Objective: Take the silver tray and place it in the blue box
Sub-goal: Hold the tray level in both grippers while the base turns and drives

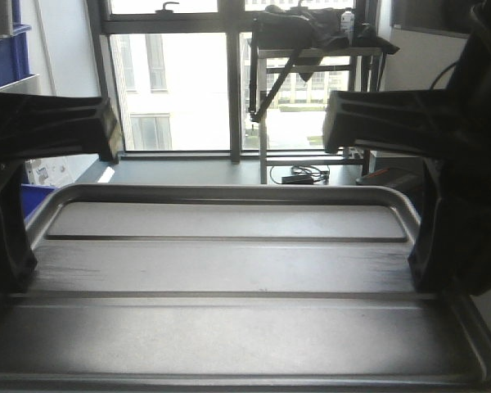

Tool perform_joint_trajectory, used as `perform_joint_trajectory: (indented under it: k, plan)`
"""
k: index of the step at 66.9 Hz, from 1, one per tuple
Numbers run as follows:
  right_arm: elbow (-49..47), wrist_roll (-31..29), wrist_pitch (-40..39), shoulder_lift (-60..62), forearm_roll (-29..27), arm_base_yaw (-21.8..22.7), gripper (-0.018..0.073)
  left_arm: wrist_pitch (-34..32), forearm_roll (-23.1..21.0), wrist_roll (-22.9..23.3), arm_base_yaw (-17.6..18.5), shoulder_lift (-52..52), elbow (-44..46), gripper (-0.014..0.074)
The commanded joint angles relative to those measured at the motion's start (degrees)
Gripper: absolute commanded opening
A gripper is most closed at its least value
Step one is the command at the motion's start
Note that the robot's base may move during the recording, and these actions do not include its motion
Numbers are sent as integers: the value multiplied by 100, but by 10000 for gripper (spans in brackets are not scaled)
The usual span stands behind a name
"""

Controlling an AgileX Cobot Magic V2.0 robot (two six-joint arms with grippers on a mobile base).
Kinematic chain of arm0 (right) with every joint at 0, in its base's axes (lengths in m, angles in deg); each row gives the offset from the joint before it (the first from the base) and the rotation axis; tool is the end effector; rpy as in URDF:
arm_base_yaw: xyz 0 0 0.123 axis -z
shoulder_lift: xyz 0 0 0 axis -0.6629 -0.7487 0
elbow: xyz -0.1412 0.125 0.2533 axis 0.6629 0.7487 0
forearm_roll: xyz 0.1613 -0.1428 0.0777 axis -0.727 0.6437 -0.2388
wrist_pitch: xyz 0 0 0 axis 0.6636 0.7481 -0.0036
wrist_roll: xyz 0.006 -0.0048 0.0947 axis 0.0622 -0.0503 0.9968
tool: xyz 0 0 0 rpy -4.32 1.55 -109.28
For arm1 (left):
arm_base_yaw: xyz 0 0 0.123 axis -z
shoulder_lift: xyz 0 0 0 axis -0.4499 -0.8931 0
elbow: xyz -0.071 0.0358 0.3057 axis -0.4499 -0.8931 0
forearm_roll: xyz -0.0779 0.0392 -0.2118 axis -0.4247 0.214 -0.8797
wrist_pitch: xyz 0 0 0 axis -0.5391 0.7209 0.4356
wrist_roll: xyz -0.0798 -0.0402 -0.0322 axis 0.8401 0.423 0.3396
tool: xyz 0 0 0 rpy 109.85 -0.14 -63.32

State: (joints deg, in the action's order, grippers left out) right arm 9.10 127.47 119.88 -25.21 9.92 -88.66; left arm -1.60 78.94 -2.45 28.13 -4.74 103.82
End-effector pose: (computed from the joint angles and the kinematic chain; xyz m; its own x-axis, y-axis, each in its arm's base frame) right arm 0.1409 0.1335 0.2877 -0.9344 0.1578 -0.3195 0.0882 0.9711 0.2218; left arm 0.1269 -0.1513 0.2923 -0.9489 -0.0054 -0.3155 0.0386 0.9904 -0.1331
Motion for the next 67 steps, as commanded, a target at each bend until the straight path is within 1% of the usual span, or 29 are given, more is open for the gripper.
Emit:
perform_joint_trajectory:
  k: [1,67]
  plan:
    - [-120,-18,157,153,301,36,50,256,238,58,21,177,148,-9]
    - [-120,-18,157,153,301,36,50,256,238,58,21,177,148,-9]
